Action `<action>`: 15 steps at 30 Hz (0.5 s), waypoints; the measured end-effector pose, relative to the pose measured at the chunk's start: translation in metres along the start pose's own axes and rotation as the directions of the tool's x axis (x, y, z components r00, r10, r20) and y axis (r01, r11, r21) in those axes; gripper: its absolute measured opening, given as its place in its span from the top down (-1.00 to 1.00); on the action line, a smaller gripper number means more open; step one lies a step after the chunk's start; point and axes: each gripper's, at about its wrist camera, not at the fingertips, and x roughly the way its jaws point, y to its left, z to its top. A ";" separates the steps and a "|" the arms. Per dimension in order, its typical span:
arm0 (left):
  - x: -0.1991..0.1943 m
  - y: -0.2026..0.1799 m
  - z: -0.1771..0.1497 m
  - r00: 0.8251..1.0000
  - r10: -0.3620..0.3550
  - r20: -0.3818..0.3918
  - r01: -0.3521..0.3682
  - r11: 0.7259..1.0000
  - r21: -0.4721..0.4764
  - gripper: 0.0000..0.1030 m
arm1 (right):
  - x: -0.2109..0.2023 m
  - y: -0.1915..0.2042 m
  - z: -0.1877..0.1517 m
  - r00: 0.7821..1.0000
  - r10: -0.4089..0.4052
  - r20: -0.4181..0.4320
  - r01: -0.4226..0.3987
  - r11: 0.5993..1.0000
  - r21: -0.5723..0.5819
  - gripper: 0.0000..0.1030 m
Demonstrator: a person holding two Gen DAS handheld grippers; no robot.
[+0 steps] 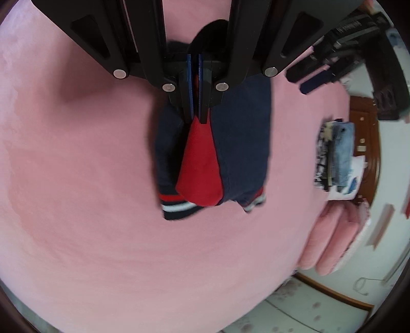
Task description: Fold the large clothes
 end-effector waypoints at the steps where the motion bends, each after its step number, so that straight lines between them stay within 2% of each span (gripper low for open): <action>1: 0.002 -0.001 0.001 1.000 0.004 -0.008 -0.004 1.000 0.010 -0.33 | 0.002 -0.005 -0.004 0.999 -0.036 -0.003 0.036 0.999 0.011 0.95; 3: 0.007 -0.005 0.001 0.999 0.030 -0.018 -0.030 0.999 0.028 -0.33 | 0.008 -0.007 -0.007 0.990 -0.142 0.003 0.142 0.990 -0.013 0.95; 5: 0.011 -0.007 0.001 0.999 0.034 -0.024 -0.033 0.999 0.040 -0.33 | 0.016 -0.003 -0.006 0.968 -0.250 0.004 0.250 0.967 -0.058 0.95; 7: 0.017 -0.006 0.002 0.998 0.035 -0.047 -0.033 0.999 0.033 -0.33 | 0.020 0.002 -0.003 0.956 -0.293 -0.002 0.292 0.955 -0.056 0.94; 11: 0.025 -0.003 0.005 0.998 -0.009 -0.067 0.010 1.000 0.008 -0.33 | 0.007 0.020 -0.002 0.962 -0.253 0.100 0.258 0.965 -0.046 0.91; 13: 0.025 -0.002 0.004 0.998 -0.025 -0.062 0.025 1.000 0.002 -0.33 | -0.009 0.028 -0.006 0.954 -0.243 0.177 0.257 0.965 -0.059 0.80; 15: 0.028 0.000 0.005 0.997 -0.047 -0.064 0.048 0.999 0.006 -0.33 | -0.024 0.033 -0.011 0.959 -0.180 0.221 0.200 0.977 -0.075 0.74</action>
